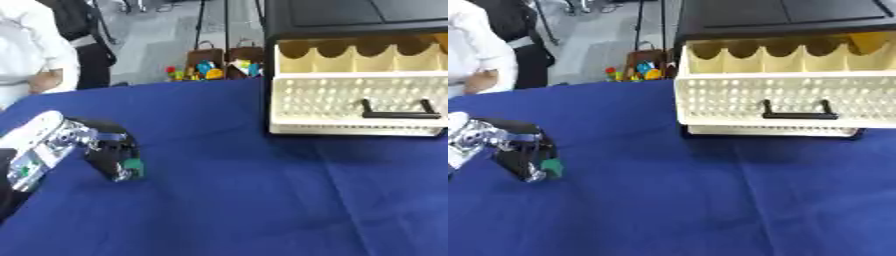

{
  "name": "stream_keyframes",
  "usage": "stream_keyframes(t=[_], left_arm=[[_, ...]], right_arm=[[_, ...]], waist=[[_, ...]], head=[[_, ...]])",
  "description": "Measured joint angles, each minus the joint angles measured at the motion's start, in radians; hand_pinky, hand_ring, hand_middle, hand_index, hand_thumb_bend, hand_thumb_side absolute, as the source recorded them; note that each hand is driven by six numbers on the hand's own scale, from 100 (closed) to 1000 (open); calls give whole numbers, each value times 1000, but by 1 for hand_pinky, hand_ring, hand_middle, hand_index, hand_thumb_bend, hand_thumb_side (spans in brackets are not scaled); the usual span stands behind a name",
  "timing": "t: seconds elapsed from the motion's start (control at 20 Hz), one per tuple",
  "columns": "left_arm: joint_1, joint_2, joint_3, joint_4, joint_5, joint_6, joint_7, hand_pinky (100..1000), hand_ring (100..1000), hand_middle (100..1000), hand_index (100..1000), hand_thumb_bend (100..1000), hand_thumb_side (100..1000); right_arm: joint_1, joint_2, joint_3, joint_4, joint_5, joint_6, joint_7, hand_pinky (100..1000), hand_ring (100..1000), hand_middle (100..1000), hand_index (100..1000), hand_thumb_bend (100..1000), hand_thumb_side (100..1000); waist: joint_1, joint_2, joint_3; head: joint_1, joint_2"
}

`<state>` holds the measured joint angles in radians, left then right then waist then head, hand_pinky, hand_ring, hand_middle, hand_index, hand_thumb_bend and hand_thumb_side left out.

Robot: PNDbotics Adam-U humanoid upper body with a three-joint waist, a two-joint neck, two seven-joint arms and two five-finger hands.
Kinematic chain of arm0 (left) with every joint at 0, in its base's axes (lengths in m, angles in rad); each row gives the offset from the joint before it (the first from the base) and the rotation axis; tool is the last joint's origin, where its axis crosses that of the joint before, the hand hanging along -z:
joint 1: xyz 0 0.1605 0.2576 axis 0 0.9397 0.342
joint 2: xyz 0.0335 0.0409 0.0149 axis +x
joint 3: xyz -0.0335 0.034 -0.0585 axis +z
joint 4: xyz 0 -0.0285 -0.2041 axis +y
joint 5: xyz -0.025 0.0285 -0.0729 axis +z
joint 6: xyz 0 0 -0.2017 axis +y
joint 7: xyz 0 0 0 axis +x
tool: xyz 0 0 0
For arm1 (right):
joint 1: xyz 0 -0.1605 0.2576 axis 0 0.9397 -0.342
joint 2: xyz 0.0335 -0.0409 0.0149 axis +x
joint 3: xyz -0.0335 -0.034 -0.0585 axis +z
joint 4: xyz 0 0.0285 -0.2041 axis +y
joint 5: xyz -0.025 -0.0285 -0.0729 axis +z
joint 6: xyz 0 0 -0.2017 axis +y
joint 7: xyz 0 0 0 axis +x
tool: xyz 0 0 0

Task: Pick up objects from table and place into drawer.

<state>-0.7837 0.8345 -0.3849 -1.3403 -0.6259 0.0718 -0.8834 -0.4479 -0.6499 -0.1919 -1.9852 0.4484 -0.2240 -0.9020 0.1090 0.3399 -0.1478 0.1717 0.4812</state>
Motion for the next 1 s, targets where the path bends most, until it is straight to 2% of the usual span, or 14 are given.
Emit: stream_keyframes(t=[0.25, 1.0], left_arm=[[0, 0, 0, 0, 0, -4, -17, 453, 495, 544, 835, 309, 423], [0, -8, -8, 1, -15, -21, 18, 411, 464, 503, 683, 323, 422]], right_arm=[[0, 3, -5, 0, 0, -1, 0, 350, 484, 440, 737, 152, 735], [0, 7, -13, 0, -1, -7, 1, 347, 484, 444, 733, 148, 734]], waist=[[0, 3, 0], [0, 6, 0]], head=[[0, 0], [0, -1]])
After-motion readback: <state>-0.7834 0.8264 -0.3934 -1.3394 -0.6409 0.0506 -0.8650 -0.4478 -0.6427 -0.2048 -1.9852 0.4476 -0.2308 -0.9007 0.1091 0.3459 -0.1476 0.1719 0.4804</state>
